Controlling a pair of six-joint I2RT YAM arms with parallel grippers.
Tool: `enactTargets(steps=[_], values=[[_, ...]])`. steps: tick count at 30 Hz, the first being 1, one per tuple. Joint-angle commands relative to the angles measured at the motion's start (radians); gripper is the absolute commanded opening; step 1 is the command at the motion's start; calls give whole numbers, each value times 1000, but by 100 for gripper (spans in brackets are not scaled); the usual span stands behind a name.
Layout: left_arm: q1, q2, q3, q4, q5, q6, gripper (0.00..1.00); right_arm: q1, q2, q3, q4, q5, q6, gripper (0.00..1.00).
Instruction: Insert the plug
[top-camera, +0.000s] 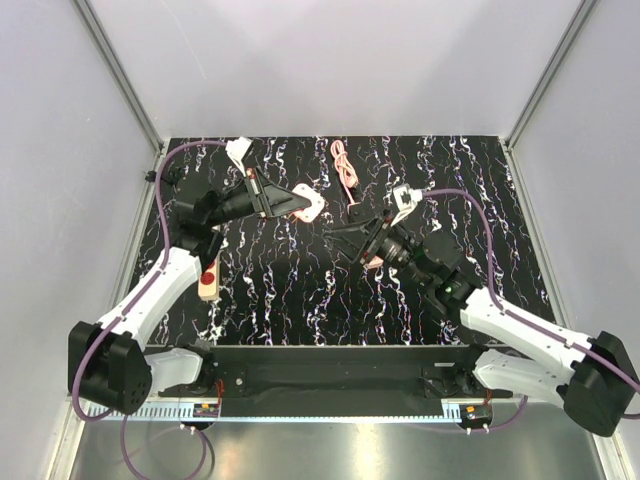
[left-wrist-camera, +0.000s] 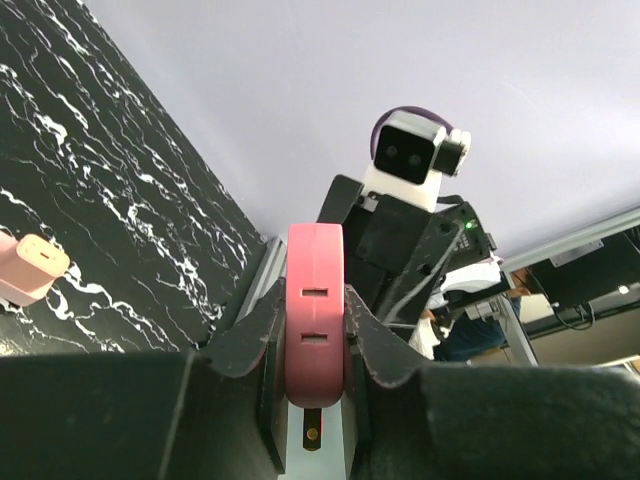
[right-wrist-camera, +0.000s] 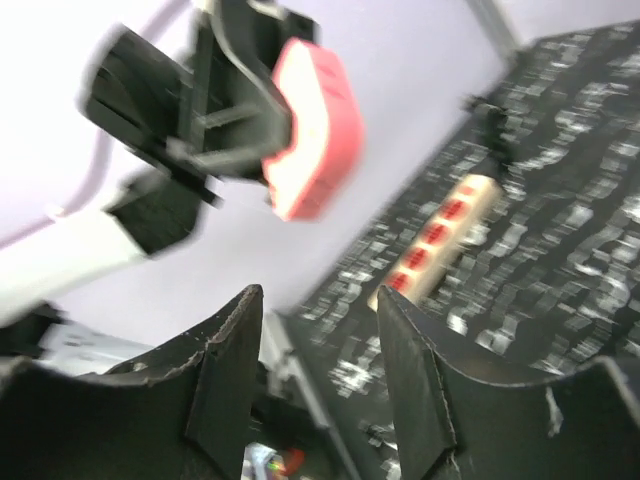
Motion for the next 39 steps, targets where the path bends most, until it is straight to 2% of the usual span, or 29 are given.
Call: enactTargets(steps=[1,4,10,13,16,19,22,27,37,38,39], values=[[-22,-38,-11,68,-77,32,0,-16,58,81,191,-177,167,56],[-45,-31,-5,75,-77,24,0,-16,132,124,271,-244,186,57],[-72,-36,2,104,-83,7,0,-16,183,142,323,-222,186,57],[-78,-44,3,110,-85,3,0,-17,180,137,334,-202,177,51],[-88,-42,3,117,-79,0,0,-17,177,130,344,-174,155,40],[-98,-42,-6,143,-71,-11,0,-17,180,128,340,-156,135,37],[-105,-44,-11,146,-68,-14,0,-16,184,119,346,-130,123,37],[-106,-47,-18,160,-67,-34,0,-16,189,98,355,-84,123,53],[-111,-50,-18,172,-63,-45,0,-16,154,62,369,4,98,54],[-112,-50,-21,178,-65,-48,0,-16,155,67,366,-1,94,52],[-114,-51,-25,184,-68,-56,0,-16,158,70,366,-7,85,39]])
